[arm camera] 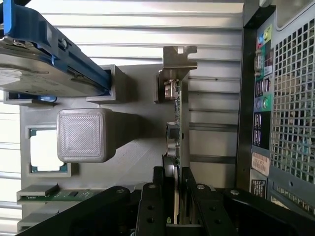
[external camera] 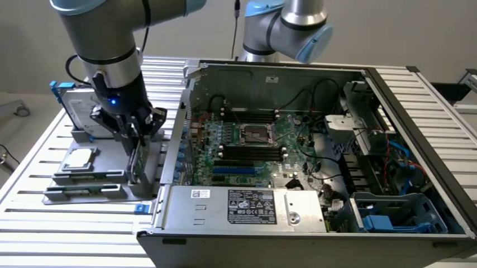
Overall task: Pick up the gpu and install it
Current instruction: 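Pick up the gpu and move the gpu toward the slot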
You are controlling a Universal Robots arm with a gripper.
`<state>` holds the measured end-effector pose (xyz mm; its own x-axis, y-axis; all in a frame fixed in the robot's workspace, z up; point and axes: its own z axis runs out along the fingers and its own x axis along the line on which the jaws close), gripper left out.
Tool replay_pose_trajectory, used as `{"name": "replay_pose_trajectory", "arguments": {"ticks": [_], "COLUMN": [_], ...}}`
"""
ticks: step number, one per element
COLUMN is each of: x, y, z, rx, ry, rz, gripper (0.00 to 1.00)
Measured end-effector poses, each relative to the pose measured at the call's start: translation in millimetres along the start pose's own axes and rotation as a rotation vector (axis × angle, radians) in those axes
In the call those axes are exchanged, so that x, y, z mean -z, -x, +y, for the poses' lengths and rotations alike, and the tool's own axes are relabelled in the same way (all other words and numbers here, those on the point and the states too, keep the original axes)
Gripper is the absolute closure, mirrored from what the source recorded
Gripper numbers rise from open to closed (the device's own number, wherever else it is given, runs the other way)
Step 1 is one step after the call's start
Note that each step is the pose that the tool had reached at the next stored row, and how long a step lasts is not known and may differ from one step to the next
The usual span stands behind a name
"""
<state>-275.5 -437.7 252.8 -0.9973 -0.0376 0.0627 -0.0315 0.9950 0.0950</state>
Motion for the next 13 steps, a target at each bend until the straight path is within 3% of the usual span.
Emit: {"name": "replay_pose_trajectory", "arguments": {"ticks": [8,10,13], "x": [-1.2,-1.2,-1.3], "y": [0.0,0.0,0.0], "z": [0.0,0.1,0.1], "rx": [0.008,0.008,0.008], "ry": [-0.0009,-0.0009,-0.0009], "rz": [0.0009,0.0009,0.0009], "gripper": [0.72,0.59,0.59]}}
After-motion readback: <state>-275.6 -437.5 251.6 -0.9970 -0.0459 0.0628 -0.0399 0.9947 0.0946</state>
